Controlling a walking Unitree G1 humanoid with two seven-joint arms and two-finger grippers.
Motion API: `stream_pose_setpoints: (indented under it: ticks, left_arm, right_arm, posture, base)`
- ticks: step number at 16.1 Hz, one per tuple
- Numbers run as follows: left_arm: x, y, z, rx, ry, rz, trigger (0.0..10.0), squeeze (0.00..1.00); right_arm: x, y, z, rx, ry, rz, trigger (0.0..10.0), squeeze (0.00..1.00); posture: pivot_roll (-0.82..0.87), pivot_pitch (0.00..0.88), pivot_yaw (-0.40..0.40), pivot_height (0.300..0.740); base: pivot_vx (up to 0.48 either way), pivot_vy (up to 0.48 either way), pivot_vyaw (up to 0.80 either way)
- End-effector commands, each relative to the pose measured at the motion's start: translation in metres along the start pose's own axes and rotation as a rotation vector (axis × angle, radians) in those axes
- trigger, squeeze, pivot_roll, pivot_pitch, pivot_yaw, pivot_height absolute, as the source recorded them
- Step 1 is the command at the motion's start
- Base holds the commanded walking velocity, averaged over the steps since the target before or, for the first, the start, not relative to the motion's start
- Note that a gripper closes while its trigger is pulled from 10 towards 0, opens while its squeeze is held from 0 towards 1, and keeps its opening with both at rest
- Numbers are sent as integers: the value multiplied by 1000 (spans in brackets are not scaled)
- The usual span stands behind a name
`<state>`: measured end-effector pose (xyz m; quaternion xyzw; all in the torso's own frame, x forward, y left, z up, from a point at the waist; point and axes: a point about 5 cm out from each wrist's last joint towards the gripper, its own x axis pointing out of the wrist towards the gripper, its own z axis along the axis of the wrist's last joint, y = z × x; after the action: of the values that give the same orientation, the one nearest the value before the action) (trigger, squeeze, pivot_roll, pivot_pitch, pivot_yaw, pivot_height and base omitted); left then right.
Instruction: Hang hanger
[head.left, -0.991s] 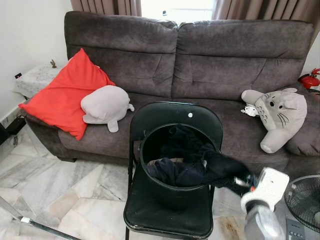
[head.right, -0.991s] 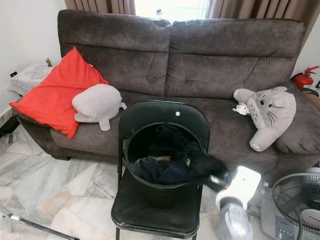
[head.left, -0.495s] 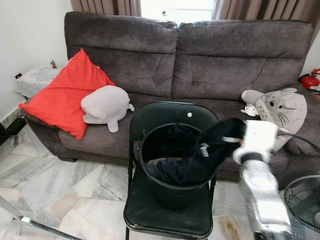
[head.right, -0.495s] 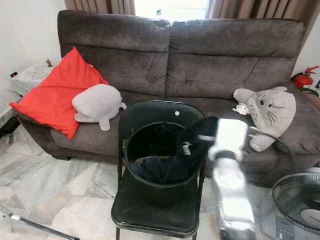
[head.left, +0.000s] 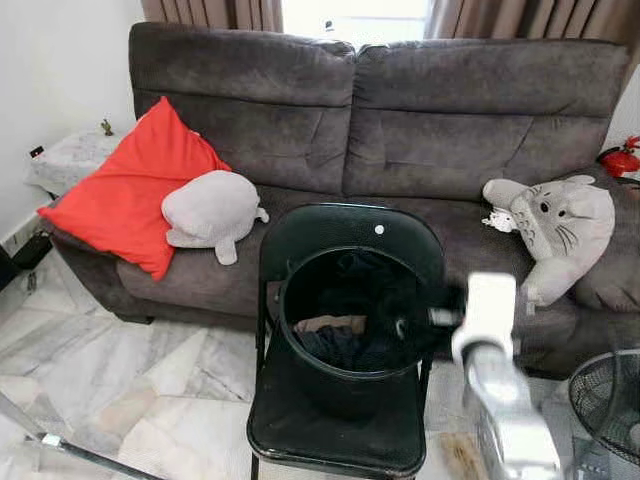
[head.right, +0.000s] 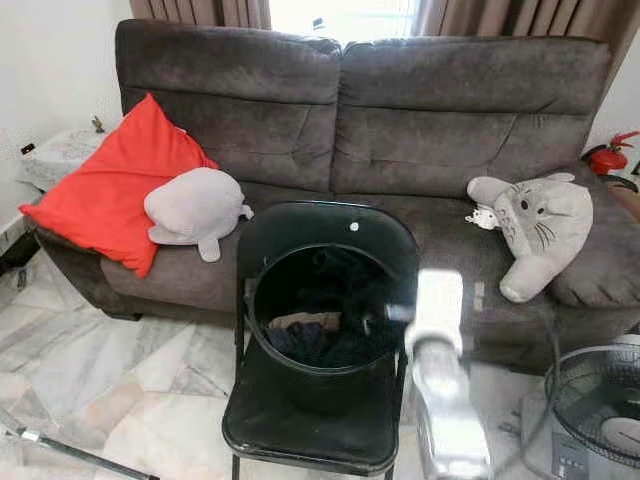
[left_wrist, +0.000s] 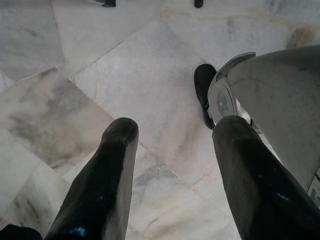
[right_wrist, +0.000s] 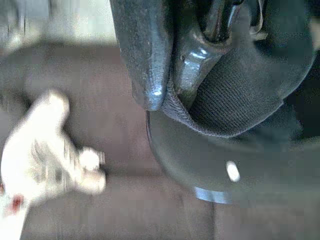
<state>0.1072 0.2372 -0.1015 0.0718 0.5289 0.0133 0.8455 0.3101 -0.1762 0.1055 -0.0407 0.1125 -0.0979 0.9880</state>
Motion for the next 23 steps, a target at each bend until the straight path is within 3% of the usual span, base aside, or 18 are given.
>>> stream_pose_setpoints:
  ticks: [1, 3, 6, 9, 12, 15, 18, 19, 20, 23]
  left_arm:
    - [-1, 1, -3, 18, 13, -3, 10000, 0]
    - [-1, 1, -4, 16, 14, -1, 10000, 0]
    - [-1, 2, -4, 20, 18, 0, 10000, 0]
    - [-1, 3, -4, 26, 18, -3, 10000, 0]
    - [-1, 3, -3, 30, 15, -3, 10000, 0]
    - [-1, 4, -3, 31, 15, 0, 10000, 0]
    - [-1, 4, -3, 28, 16, 1, 10000, 0]
    - [-1, 4, -3, 29, 16, 0, 10000, 0]
    - [-1, 4, -3, 27, 17, 0, 10000, 0]
    - [-1, 4, -4, 27, 16, -1, 10000, 0]
  right_arm:
    - [0, 2, -2, 12, 21, 12, 10000, 0]
    - [-8, 3, -12, 31, 73, 19, 10000, 0]
    - [-25, -18, -37, 164, 185, -102, 10000, 0]
    - [-34, -34, -50, 217, 253, -173, 10000, 0]
    - [-33, -35, -52, 284, 267, -186, 10000, 0]
    - [-28, -25, -47, 317, 248, -87, 10000, 0]
    - [-24, -26, -50, -3, 251, 3, 10000, 0]
    - [-21, -32, -49, -220, 216, 19, 10000, 0]
    - [-19, -35, -48, -340, 196, 30, 10000, 0]
    - [-20, -42, -45, -418, 159, 4, 10000, 0]
  posture:
    - [2, 0, 37, 740]
    - [5, 0, 34, 740]
    - [-3, 0, 39, 740]
    - [-6, 0, 40, 740]
    - [-6, 0, 44, 740]
    - [2, 0, 42, 740]
    - [5, 0, 40, 740]
    - [7, 0, 38, 740]
    - [6, 0, 37, 740]
    - [6, 0, 36, 740]
  base:
    - [0, 0, 0]
    - [0, 0, 0]
    - [0, 0, 0]
    - [0, 0, 0]
    - [0, 0, 0]
    - [0, 0, 0]
    - [0, 0, 0]
    - [0, 0, 0]
    - [0, 0, 0]
    - [0, 0, 0]
